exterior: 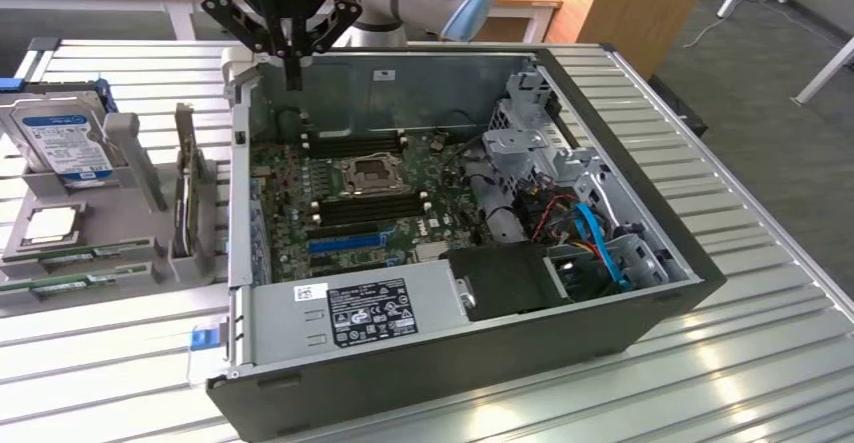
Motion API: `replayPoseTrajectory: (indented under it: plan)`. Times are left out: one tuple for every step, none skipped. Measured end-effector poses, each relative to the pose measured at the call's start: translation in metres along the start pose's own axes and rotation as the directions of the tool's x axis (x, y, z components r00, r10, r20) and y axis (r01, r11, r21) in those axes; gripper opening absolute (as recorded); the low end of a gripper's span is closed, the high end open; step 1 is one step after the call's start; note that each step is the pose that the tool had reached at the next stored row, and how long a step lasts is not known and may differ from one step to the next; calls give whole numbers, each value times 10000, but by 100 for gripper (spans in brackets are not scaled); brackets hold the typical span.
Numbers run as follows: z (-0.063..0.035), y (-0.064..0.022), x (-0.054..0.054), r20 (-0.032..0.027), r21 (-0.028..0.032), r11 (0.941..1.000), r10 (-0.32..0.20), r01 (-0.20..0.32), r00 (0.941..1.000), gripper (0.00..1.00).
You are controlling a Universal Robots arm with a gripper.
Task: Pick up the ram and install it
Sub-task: 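Reach for the ram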
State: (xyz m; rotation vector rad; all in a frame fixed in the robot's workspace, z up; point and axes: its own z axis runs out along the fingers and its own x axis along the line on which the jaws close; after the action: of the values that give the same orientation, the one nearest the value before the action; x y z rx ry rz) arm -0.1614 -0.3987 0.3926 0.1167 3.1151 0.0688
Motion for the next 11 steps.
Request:
replayPoseTrajectory:
  plan:
    - [0,-1,8,0,-1,10000,0,0,10000,10]
    - [0,-1,16,0,0,10000,0,0,10000,10]
    - [0,-2,24,0,0,10000,0,0,10000,10]
    - [0,-2,32,0,-1,10000,0,0,10000,10]
    - [-1,-3,40,0,0,10000,0,0,10000,10]
    - [-1,-4,48,0,0,10000,0,0,10000,10]
    - [-1,-4,56,0,0,10000,0,0,10000,10]
    - [-1,-5,64,0,0,10000,0,0,10000,10]
    - [-1,-5,73,0,0,10000,0,0,10000,10]
    - [-2,-6,82,0,0,10000,-1,1,10000,10]
    - [-2,-7,91,0,0,10000,0,0,10000,10]
